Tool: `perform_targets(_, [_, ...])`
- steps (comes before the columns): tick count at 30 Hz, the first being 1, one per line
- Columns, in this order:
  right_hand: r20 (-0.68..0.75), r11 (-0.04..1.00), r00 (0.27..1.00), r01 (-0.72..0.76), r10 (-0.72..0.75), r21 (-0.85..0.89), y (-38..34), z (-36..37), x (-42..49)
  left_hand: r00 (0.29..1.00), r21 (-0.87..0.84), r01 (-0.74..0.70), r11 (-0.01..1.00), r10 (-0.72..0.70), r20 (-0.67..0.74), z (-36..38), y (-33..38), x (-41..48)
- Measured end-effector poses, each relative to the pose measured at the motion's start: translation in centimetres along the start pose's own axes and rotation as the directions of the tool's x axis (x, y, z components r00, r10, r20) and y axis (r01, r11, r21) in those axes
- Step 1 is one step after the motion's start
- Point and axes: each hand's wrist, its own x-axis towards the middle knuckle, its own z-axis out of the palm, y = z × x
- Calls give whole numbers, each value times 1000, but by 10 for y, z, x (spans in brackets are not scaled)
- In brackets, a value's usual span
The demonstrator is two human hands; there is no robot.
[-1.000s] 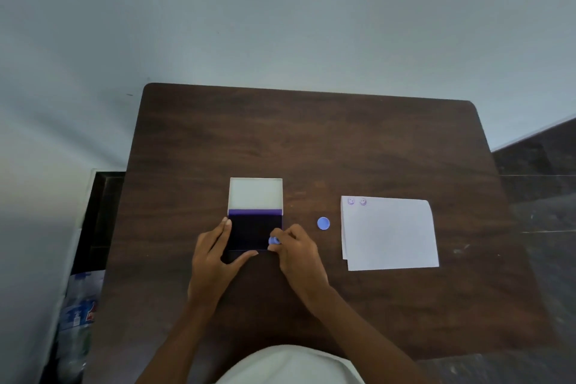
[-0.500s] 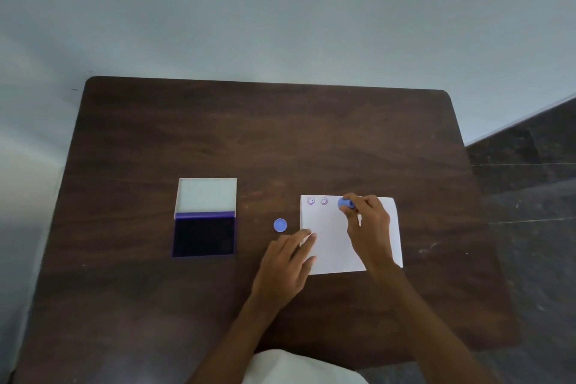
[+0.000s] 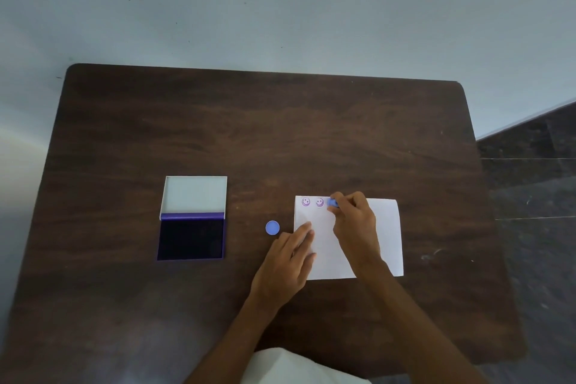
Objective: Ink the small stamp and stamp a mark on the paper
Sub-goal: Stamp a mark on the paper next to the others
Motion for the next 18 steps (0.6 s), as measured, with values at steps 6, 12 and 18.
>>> perform_targets(6, [-72,996,997,-33,38,82,-4,7,-1,1000,27,-13,1000,13,-16,5,-3,-2])
perform_targets(12, [-154,997,985,83,-81,5,1,16,-3,998,91,-44,995,48,-46,17,-3,-7])
perform_targets(18, [-131,998,989,66,-66,-3,-1,12,-4,998,112,-41,993,46,-41,10,-1,-3])
